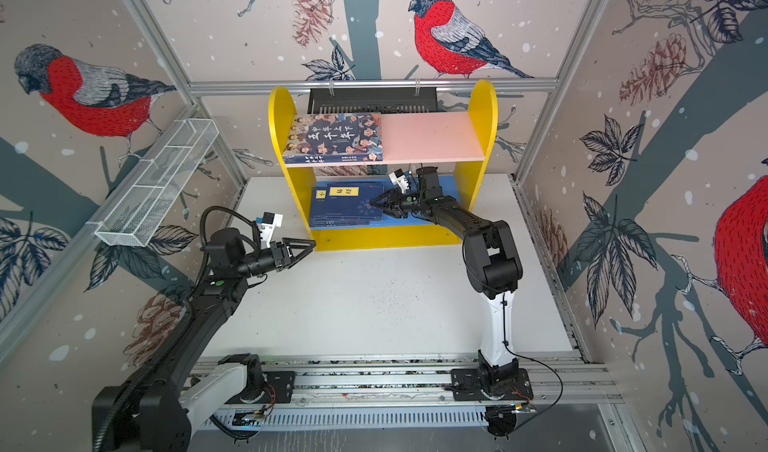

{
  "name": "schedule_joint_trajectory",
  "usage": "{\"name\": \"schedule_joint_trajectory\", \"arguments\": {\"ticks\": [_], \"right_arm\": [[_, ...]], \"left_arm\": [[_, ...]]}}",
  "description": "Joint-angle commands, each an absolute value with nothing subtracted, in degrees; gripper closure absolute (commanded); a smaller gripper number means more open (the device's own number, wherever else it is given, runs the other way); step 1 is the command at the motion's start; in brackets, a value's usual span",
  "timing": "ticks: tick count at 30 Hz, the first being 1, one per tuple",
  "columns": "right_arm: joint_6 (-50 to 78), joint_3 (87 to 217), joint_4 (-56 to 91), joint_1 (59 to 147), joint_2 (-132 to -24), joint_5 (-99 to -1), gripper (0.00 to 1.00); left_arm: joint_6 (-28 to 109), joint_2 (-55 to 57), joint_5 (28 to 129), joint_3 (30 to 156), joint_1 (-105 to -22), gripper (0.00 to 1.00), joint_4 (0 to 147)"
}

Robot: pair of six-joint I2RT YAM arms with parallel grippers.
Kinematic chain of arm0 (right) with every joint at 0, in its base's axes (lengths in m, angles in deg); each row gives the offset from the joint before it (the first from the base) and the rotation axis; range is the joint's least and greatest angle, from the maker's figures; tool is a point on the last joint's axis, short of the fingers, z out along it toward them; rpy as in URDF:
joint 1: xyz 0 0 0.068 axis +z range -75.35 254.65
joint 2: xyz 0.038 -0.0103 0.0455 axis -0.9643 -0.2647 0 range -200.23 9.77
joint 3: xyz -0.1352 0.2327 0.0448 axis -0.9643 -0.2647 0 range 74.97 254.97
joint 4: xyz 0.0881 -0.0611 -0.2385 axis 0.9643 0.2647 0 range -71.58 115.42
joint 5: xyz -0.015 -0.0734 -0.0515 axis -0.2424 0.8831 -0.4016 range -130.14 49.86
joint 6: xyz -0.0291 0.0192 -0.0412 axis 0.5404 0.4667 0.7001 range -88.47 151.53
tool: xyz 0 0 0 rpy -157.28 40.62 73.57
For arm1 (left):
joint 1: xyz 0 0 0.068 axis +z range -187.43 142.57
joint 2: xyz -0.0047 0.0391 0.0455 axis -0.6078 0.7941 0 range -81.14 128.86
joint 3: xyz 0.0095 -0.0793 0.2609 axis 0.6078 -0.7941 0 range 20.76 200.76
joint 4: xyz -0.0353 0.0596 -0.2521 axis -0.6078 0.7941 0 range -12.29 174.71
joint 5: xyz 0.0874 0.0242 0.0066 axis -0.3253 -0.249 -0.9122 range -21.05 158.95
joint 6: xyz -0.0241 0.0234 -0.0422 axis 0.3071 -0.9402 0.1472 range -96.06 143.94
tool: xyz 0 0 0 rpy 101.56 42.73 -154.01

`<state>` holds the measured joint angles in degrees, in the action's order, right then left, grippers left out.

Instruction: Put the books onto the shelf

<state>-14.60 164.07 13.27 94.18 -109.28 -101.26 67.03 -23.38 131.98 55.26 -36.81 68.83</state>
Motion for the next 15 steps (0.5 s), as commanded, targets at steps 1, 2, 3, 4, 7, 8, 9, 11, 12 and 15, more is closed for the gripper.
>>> {"name": "schedule_joint_trajectory", "arguments": {"ticks": [1, 2, 3, 4, 7, 8, 9, 11, 12, 15], "right_arm": [[-14.4, 163.0, 11.9, 93.7, -107.3, -97.5, 0.53], [-15.0, 162.3, 11.0, 93.6, -106.7, -97.1, 0.53], [-15.5, 161.5, 10.2, 93.4, -106.1, -96.5, 0.53], [-15.8, 161.0, 9.8, 93.3, -105.5, -96.1, 0.53], [-16.2, 159.5, 9.0, 93.2, -103.9, -95.0, 0.55], [-16.3, 159.1, 8.8, 93.2, -103.6, -94.9, 0.57], [-16.2, 158.9, 8.8, 93.4, -103.3, -94.8, 0.58], [-16.1, 158.8, 9.0, 93.3, -103.2, -94.5, 0.62], [-16.1, 158.7, 9.0, 93.4, -103.2, -94.6, 0.64], [-15.9, 159.1, 9.4, 93.5, -103.7, -94.9, 0.67]], "left_arm": [[67.2, -23.6, 133.2, 55.1, -36.7, 0.23, 65.7], [67.3, -23.6, 133.2, 55.0, -36.7, 0.23, 65.7], [67.3, -23.6, 133.2, 55.0, -36.7, 0.23, 65.7], [67.3, -23.6, 133.2, 55.0, -36.7, 0.23, 65.6], [67.3, -23.4, 133.2, 55.0, -36.7, 0.23, 65.6], [67.3, -23.4, 133.2, 55.0, -36.8, 0.23, 65.6], [67.4, -23.3, 133.1, 54.9, -36.8, 0.23, 65.6], [67.5, -23.1, 133.1, 54.9, -36.8, 0.23, 65.2], [67.8, -23.2, 133.2, 54.9, -36.8, 0.23, 65.1], [68.0, -23.1, 133.3, 54.8, -36.8, 0.23, 64.9]]}}
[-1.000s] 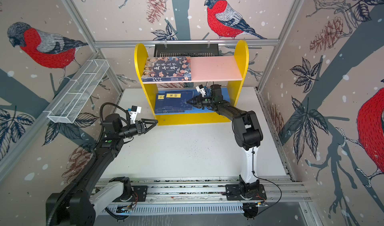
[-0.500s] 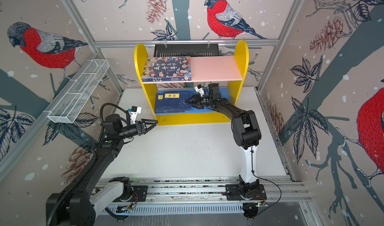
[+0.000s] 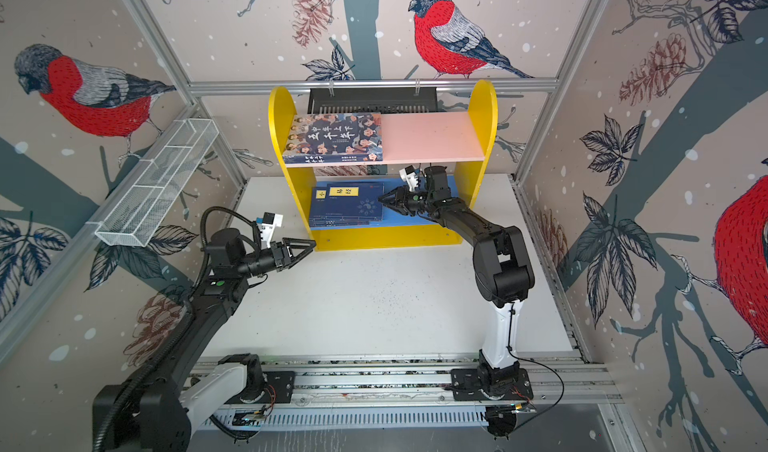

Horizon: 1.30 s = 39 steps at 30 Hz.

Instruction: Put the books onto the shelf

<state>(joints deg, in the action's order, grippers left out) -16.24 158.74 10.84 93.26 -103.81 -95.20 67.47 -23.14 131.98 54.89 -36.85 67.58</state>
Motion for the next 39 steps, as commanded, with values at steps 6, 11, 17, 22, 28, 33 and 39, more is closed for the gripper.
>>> {"name": "schedule_joint_trajectory", "arguments": {"ticks": [6, 11, 17, 22, 28, 33, 39], "right_arm": [[-15.7, 159.3, 9.4, 94.0, -104.1, -94.4, 0.76], [-16.1, 159.6, 9.3, 94.1, -104.3, -93.4, 0.81], [-16.9, 161.2, 9.3, 94.2, -105.5, -93.1, 0.85], [-17.3, 162.3, 9.3, 94.6, -106.3, -92.7, 0.86], [-18.4, 162.4, 8.0, 95.1, -106.7, -92.3, 0.88], [-19.1, 162.4, 7.3, 95.4, -106.7, -91.2, 0.89], [-19.8, 162.4, 6.6, 96.0, -106.7, -90.4, 0.89]], "left_arm": [[68.4, -23.0, 133.4, 54.9, -36.8, 0.23, 64.8], [68.3, -23.0, 133.0, 54.9, -36.8, 0.23, 64.8], [65.3, -22.8, 131.4, 55.8, -36.8, 0.23, 67.4], [64.6, -22.9, 131.0, 56.1, -36.9, 0.23, 68.1], [60.8, -22.9, 128.4, 57.6, -37.0, 0.24, 72.3], [59.1, -23.0, 126.5, 58.5, -36.9, 0.24, 74.2], [58.2, -23.2, 125.3, 58.6, -37.0, 0.24, 75.3]]}}
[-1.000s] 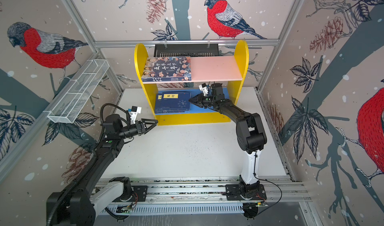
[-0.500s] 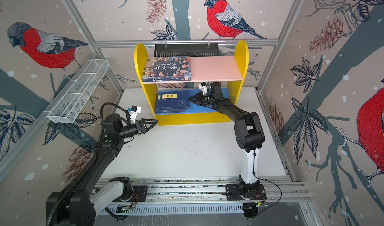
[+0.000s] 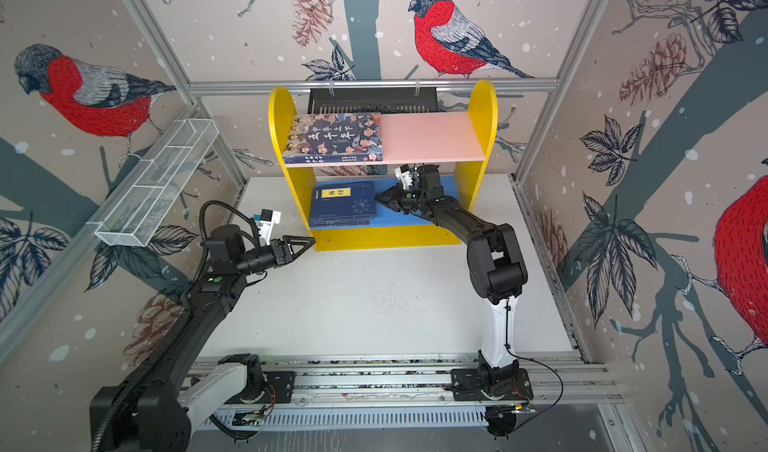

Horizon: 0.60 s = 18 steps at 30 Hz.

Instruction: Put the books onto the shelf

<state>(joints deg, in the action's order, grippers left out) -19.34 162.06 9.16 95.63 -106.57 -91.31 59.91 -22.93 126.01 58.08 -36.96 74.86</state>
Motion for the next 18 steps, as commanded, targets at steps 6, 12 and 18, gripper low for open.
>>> {"name": "schedule_joint_trajectory", "arguments": {"ticks": [6, 12, 18], "right_arm": [[-20.5, 162.5, 6.1, 96.6, -106.8, -90.0, 0.89], [-21.1, 162.6, 5.7, 97.1, -106.7, -89.6, 0.89], [-22.8, 162.0, 3.8, 97.5, -106.4, -88.5, 0.89]], "left_arm": [[56.6, -23.1, 123.4, 59.1, -37.0, 0.24, 76.7], [55.7, -23.1, 122.9, 59.3, -37.1, 0.24, 77.3], [54.4, -23.3, 121.5, 59.8, -37.1, 0.24, 78.6]]}}
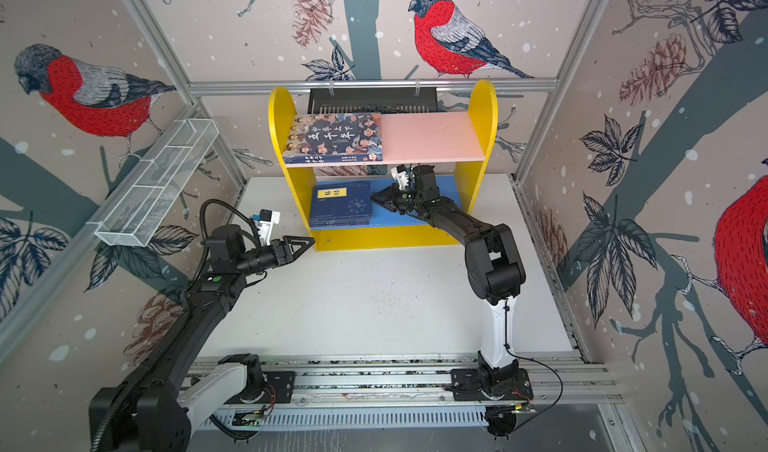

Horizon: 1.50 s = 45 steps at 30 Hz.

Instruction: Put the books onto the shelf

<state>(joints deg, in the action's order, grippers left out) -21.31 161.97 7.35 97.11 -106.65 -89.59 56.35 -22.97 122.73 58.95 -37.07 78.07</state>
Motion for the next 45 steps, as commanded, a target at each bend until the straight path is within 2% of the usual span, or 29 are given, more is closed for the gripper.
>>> {"name": "schedule_joint_trajectory", "arguments": {"ticks": [1, 10, 15, 18, 25, 45], "right_arm": [[-22.9, 162.0, 3.8, 97.6, -106.3, -88.3, 0.89], [-23.4, 161.0, 4.1, 98.1, -105.5, -86.8, 0.89], [-23.4, 160.4, 4.3, 98.2, -105.4, -86.2, 0.89], [-23.7, 160.3, 4.0, 98.3, -105.4, -85.9, 0.89], [-24.9, 160.3, 3.0, 98.7, -105.5, -85.2, 0.89], [-25.2, 160.9, 3.5, 99.9, -105.9, -83.9, 0.87]], "left_arm": [[53.6, -23.2, 120.6, 60.2, -37.1, 0.24, 79.4], [38.0, -23.0, 104.0, 64.5, -37.9, 0.26, 88.0], [27.9, -23.0, 92.8, 64.3, -38.7, 0.31, 87.9], [24.0, -23.0, 90.0, 63.3, -39.3, 0.31, 85.8], [19.0, -21.9, 88.8, 60.5, -41.1, 0.31, 80.2], [18.9, -16.1, 86.3, 58.9, -43.0, 0.31, 67.4]]}}
